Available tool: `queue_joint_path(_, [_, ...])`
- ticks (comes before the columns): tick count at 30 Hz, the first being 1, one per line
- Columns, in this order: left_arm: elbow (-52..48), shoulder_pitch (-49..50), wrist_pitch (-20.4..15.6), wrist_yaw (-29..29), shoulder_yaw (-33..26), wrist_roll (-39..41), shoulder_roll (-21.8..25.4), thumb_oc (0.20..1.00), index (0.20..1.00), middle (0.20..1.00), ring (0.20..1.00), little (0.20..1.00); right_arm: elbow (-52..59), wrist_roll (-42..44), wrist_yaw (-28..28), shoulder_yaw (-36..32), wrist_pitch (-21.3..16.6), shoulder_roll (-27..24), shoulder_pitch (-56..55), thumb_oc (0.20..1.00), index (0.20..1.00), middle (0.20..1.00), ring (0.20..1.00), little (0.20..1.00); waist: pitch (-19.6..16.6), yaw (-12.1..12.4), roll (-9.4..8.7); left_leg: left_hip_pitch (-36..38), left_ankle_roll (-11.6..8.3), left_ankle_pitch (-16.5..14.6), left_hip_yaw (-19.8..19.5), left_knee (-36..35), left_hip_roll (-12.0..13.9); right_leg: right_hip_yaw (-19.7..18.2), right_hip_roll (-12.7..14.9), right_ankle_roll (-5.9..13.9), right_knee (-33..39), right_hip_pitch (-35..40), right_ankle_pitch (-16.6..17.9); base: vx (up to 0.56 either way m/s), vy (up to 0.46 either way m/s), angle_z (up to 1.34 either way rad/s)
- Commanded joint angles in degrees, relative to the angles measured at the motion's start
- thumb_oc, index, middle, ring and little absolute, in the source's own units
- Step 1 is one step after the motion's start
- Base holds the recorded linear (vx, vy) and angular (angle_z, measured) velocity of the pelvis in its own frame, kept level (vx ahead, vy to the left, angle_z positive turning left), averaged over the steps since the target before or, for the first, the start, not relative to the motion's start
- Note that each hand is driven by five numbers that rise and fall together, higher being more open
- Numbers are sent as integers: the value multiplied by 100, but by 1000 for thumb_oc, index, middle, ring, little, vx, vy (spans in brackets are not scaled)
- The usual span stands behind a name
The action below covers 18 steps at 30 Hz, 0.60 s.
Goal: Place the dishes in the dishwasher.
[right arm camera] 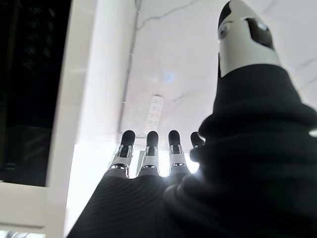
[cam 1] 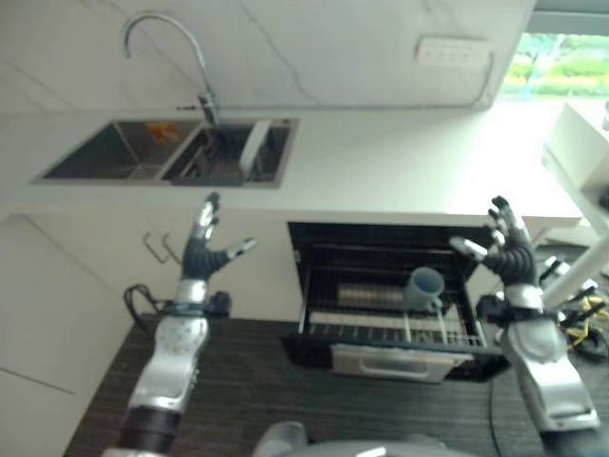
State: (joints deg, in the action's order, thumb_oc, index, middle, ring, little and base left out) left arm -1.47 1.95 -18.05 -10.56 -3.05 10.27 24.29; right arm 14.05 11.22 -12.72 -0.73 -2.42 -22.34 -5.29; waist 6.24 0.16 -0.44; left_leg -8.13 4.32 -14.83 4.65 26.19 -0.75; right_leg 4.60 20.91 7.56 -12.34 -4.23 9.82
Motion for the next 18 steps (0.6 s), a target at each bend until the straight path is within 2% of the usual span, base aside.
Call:
queue_joint_path(1, [-625, -273, -940, 95, -116, 606, 385, 1000, 1000, 1000, 1000, 1000, -33, 280, 92, 71, -827, -383, 793, 1000, 1000, 1000, 1000, 1000, 30, 11, 117, 477, -99, 244, -285, -900, -101, 92, -1605, -19, -485, 387, -1238, 25, 156, 1])
queue_joint_path(3, [-510, -378, -1030, -39, -139, 516, 343, 1000, 1000, 1000, 1000, 1000, -102, 305, 109, 156, -957, -418, 867, 1000, 1000, 1000, 1000, 1000, -36, -9, 95, 397, -146, 252, -295, -900, -268, 227, -2112, -246, -485, 266, -1481, 26, 89, 35])
queue_joint_path(5, [-425, -442, -1010, -80, -133, 532, 346, 1000, 1000, 1000, 1000, 1000, -164, 396, 131, 135, -1076, -469, 835, 1000, 1000, 1000, 1000, 1000, -70, -83, 81, 379, -122, 268, -323, -900, -371, 43, -2207, -332, -485, 162, -1629, 49, 10, 13])
queue_joint_path(7, [-304, -471, -978, -10, -94, 526, 296, 1000, 1000, 1000, 1000, 1000, -235, 515, 160, 84, -1216, -475, 787, 1000, 1000, 1000, 1000, 1000, -115, -187, 84, 425, -117, 261, -244, -900, -367, -83, -2253, -443, -485, 91, -1860, 73, -51, 16])
queue_joint_path(8, [-318, -366, -1127, 84, -21, 459, 269, 1000, 1000, 1000, 1000, 1000, -189, 524, 72, 88, -1300, -475, 742, 1000, 1000, 1000, 1000, 1000, -112, -213, 22, 566, -204, 238, 113, -900, -279, 4, -2129, -503, -485, 76, -1969, 117, -78, 50])
queue_joint_path(9, [-358, -310, -1127, 93, 20, 412, 258, 1000, 1000, 1000, 1000, 1000, -176, 466, 41, 58, -1343, -484, 705, 1000, 1000, 1000, 1000, 1000, -77, -217, -47, 648, -258, 456, 228, -900, -278, -69, -2078, -537, -485, 95, -1971, 151, -93, 58])
queue_joint_path(10, [-423, -232, -1122, 107, 69, 395, 263, 1000, 1000, 1000, 1000, 1000, -167, 423, 29, -1, -1414, -510, 620, 1000, 1000, 1000, 1000, 1000, 48, -162, -187, 665, -387, 953, 238, -747, -349, -202, -2005, -605, -485, 180, -1941, 102, -59, 47])
queue_joint_path(11, [-506, -138, -1116, 196, 47, 467, 291, 1000, 1000, 1000, 1000, 1000, -143, 535, 83, -62, -1406, -551, 545, 1000, 1000, 1000, 1000, 1000, 210, -94, -253, 313, -474, 1185, 82, -117, -350, -254, -1984, -677, -485, 270, -1893, 67, -8, 28])
queue_joint_path(12, [-548, -111, -1112, 253, 7, 516, 290, 1000, 1000, 1000, 1000, 1000, -133, 631, 105, -63, -1378, -560, 565, 1000, 1000, 1000, 1000, 1000, 247, -85, -247, 187, -490, 1228, 44, -56, -249, -296, -2003, -691, -485, 286, -1888, 63, 96, -6])
queue_joint_path(14, [-551, -102, -1093, 310, -24, 565, 285, 1000, 1000, 1000, 1000, 1000, -148, 520, 110, -16, -1404, -505, 638, 1000, 1000, 1000, 1000, 1000, 231, -90, -215, 217, -574, 1396, 95, -593, 127, -331, -1993, -651, -485, 286, -1913, 121, 218, 6])
queue_joint_path(15, [-545, -113, -1067, 271, -6, 576, 292, 1000, 1000, 1000, 1000, 1000, -117, 381, 48, 54, -1396, -502, 670, 1000, 1000, 1000, 1000, 1000, 235, -70, -152, 139, -646, 1461, -29, -900, 284, -379, -2013, -616, -485, 318, -1961, 137, 332, 15])
queue_joint_path(17, [-554, -157, -968, 247, 67, 625, 304, 1000, 1000, 1000, 1000, 1000, -70, 357, -99, 163, -1289, -621, 737, 1000, 1000, 1000, 1000, 1000, 221, -34, 32, -429, -825, 1454, -373, -900, 637, -454, -2035, -555, -485, 419, -2089, 157, 452, 13])
queue_joint_path(18, [-519, -201, -974, 325, 102, 613, 295, 1000, 1000, 1000, 1000, 1000, -51, 369, -183, 141, -1298, -689, 736, 1000, 1000, 1000, 1000, 1000, 202, -57, 69, -554, -861, 1459, -342, -900, 723, -432, -1992, -535, -485, 440, -2120, 151, 416, 35])
